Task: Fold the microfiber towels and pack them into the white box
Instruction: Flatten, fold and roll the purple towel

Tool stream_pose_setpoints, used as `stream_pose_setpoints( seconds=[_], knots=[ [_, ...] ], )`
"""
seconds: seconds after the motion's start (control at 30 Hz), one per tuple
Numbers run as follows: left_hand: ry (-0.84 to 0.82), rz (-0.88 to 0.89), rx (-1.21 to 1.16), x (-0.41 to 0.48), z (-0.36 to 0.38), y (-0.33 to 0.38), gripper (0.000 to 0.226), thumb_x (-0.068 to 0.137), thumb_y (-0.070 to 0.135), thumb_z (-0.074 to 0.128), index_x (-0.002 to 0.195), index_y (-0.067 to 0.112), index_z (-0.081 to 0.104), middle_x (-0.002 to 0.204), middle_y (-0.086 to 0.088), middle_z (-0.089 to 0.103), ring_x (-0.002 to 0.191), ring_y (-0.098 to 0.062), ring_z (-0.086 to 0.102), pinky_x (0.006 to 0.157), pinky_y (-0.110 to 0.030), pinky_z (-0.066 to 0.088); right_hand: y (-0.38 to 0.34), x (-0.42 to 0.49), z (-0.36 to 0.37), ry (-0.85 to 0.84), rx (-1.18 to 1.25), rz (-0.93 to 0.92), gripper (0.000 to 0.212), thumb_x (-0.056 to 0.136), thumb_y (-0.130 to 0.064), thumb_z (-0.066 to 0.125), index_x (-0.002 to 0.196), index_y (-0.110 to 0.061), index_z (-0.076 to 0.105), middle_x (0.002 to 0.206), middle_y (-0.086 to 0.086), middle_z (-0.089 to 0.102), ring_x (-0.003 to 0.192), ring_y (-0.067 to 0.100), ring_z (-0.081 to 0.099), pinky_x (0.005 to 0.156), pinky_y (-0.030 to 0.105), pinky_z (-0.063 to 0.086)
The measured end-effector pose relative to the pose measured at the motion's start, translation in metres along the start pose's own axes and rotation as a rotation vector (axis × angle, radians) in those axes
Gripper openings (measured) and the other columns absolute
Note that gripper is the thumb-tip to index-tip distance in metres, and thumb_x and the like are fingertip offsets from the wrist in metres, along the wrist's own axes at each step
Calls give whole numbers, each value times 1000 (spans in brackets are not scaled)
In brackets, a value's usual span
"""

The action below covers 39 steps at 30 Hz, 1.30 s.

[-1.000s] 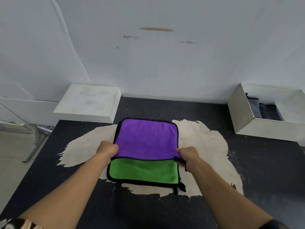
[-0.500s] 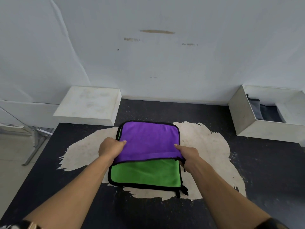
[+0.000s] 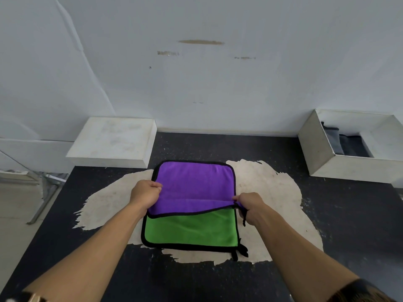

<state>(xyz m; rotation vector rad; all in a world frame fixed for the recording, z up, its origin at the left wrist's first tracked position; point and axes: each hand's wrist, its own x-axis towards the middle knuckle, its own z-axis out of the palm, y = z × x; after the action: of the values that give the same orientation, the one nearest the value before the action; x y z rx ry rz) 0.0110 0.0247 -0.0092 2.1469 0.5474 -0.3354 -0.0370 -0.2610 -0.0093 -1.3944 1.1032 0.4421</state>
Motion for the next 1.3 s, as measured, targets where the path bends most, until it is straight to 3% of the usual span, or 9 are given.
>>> stream_pose_setpoints(
  seconds=[0.1,0.27,0.37,0.6,0.77,0.9,1.07,1.17,1.3],
  knots=[
    [11,45,-34,0,0,2,18,92,9,63,105,11,75,117,-5,70,109,-20,59,96,-32,47,-1,-3,0,-48,119,13,17,83,7,58,96,3,68,82,14,63,55,21,59,37,21,46],
    [28,93,-21,-2,-1,9,21,93,10,63,110,12,74,121,-6,67,101,-16,56,90,-29,45,-6,-2,1,-39,147,-3,42,74,-20,85,103,-3,61,102,14,63,88,32,67,71,45,62],
    [16,113,-21,-4,0,14,22,94,9,61,112,12,73,123,-7,65,102,-18,56,93,-32,48,-7,-3,0,2,37,-24,25,81,-10,78,91,-2,57,103,14,60,94,33,59,88,50,55],
    [-20,186,-26,-10,-1,29,24,96,9,57,113,17,72,131,-6,59,116,-24,56,100,-39,49,-12,1,-10,14,149,-11,4,96,-2,56,92,-2,58,95,13,61,85,28,62,85,41,55],
    [-59,283,-180,-20,7,68,35,97,1,50,119,19,70,125,0,61,116,-22,58,101,-42,50,-44,-11,-30,36,302,-195,16,97,-3,50,82,-9,52,79,10,54,67,26,56,51,39,55],
    [-144,281,-388,-28,28,111,40,98,-4,45,116,19,72,126,-3,62,114,-21,59,98,-39,53,-72,-17,-72,12,410,-234,5,97,-15,58,100,-12,55,102,13,63,98,33,66,83,55,57],
    [-213,285,-365,-36,69,153,33,98,-1,50,124,12,67,126,-9,63,108,-22,62,97,-37,53,-101,-25,-124,-20,409,-289,34,83,-8,65,116,-6,56,116,23,62,92,41,64,58,57,55],
    [-208,371,-382,-44,88,187,36,97,1,53,131,9,61,127,-7,62,108,-17,61,95,-30,51,-126,-34,-156,-12,440,-386,18,87,0,58,101,-10,60,110,20,63,87,36,63,71,60,56],
    [-190,452,-394,-68,112,198,39,96,1,56,133,15,61,127,1,62,114,-15,60,102,-33,49,-124,-24,-202,-13,375,-464,35,93,-1,52,120,-21,61,113,10,65,99,31,66,75,58,58]
  ],
)
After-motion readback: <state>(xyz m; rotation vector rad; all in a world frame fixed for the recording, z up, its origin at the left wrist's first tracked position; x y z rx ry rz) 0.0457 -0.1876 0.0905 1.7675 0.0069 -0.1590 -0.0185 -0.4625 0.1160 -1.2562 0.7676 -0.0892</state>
